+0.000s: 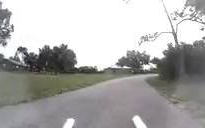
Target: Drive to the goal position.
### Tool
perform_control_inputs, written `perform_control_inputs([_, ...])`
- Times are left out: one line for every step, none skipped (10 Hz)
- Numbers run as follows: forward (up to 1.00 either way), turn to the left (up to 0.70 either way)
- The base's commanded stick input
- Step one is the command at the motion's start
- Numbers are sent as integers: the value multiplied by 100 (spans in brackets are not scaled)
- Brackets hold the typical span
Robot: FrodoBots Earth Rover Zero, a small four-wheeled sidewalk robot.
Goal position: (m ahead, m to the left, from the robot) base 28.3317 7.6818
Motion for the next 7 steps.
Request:
perform_control_inputs([69, 3])
perform_control_inputs([69, 3])
perform_control_inputs([69, 3])
perform_control_inputs([69, 3])
perform_control_inputs([69, 3])
perform_control_inputs([69, 3])
perform_control_inputs([69, 3])
